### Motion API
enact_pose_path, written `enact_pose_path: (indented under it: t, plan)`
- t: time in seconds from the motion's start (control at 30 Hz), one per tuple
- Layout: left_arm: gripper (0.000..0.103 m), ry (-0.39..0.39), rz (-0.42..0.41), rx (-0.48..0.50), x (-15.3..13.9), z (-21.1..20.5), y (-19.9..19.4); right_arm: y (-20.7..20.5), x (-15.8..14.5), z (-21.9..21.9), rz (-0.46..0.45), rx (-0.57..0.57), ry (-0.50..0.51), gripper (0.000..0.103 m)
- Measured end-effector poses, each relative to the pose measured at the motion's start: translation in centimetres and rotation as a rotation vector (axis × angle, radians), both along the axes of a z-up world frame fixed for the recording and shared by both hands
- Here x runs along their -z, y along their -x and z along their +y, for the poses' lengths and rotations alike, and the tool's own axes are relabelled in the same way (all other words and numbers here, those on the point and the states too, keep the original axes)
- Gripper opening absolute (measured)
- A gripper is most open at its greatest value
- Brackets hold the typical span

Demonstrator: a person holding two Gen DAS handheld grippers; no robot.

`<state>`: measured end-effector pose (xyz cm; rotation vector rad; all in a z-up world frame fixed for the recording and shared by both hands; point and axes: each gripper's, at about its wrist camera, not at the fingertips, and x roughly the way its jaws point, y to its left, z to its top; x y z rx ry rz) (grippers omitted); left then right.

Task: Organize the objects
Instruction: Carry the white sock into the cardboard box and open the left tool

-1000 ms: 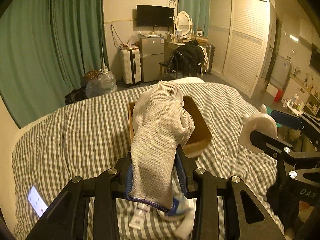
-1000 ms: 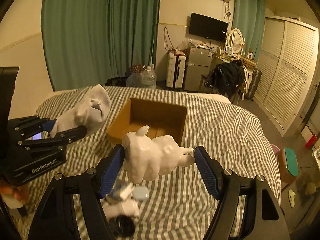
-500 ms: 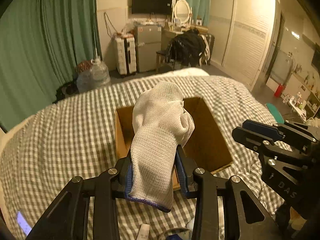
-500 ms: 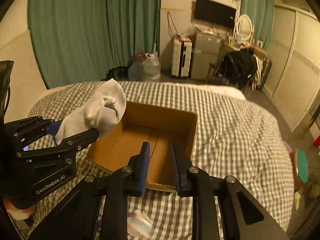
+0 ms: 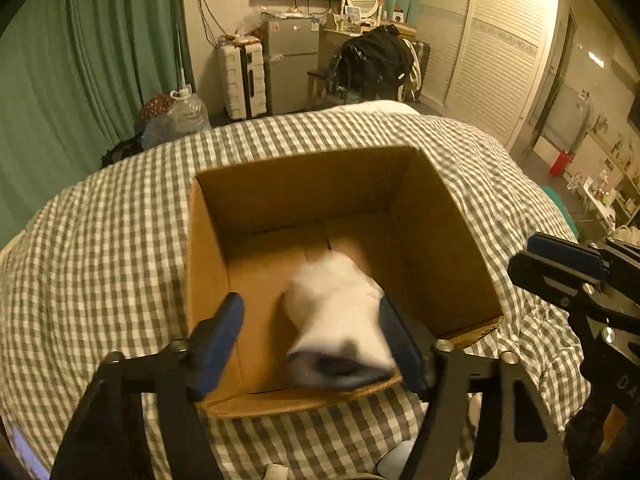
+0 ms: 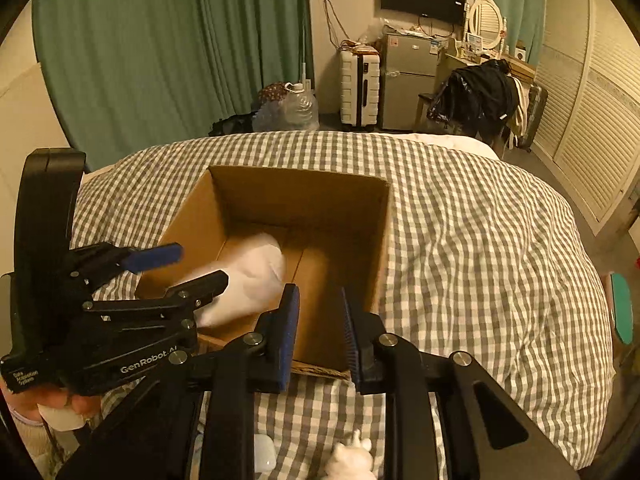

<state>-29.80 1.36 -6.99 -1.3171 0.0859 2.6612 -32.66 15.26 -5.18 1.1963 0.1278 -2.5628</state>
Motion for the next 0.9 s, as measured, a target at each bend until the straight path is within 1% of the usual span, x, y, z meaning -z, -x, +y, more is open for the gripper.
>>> enact_pose_path:
  t: [0.03,0.13,0.17,0.23,0.3,0.33,0.37,0.4,0.47,0.53,0.57,0.63,0.7,0.8,0.9]
  plan:
    - [0.075,0.006,0.01,-0.003,-0.7,0.0,-0.4,-0.3,-0.3,0.3,0.001,0.005,0.001,0.032]
    - [0.078,0.018,0.038,-0.015,-2.7,-0.5,-1.6,-1.8,-1.5,0.9,0.017,0.025,0.003,0.038]
    - [0.083,0.018,0.053,-0.021,-3.8,-0.7,-2.4,-2.2,-2.1,1.1,0.025,0.027,0.002,0.039]
    - [0.087,0.013,0.081,-0.031,-5.4,-1.1,-3.6,-3.6,-3.6,1.4,0.049,0.032,-0.002,0.047]
    - [0.09,0.012,0.118,-0.034,-7.6,-1.6,-5.5,-5.1,-5.3,1.6,0.076,0.037,-0.006,0.052]
    - [0.094,0.015,0.135,-0.037,-8.5,-1.6,-6.2,-5.9,-6.2,1.8,0.091,0.04,-0.004,0.055]
    - [0.096,0.018,0.158,-0.042,-9.5,-1.7,-7.2,-6.7,-7.1,1.9,0.105,0.043,-0.002,0.056]
    - [0.096,0.022,0.181,-0.048,-10.5,-2.0,-8.1,-7.7,-8.0,2.0,0.119,0.045,0.001,0.057]
    - [0.097,0.025,0.215,-0.052,-12.3,-2.3,-9.9,-9.9,-9.8,1.8,0.148,0.048,0.005,0.064]
    - [0.098,0.026,0.249,-0.056,-13.9,-2.6,-11.9,-12.2,-11.4,1.8,0.185,0.052,0.004,0.075]
    - [0.1,0.027,0.267,-0.06,-14.6,-2.6,-12.9,-13.3,-11.9,1.7,0.199,0.054,0.005,0.076]
    - [0.102,0.021,0.302,-0.067,-15.6,-3.2,-14.7,-15.3,-13.0,1.6,0.226,0.054,0.008,0.086]
    - [0.103,0.015,0.328,-0.07,-16.3,-3.5,-16.7,-17.3,-14.1,1.3,0.255,0.059,0.0,0.09]
    - [0.103,0.015,0.344,-0.076,-16.5,-3.9,-18.8,-20.0,-15.0,0.8,0.301,0.064,-0.017,0.091]
    - [0.103,0.013,0.349,-0.085,-15.9,-4.3,-20.6,-22.1,-15.1,0.6,0.314,0.064,-0.005,0.092]
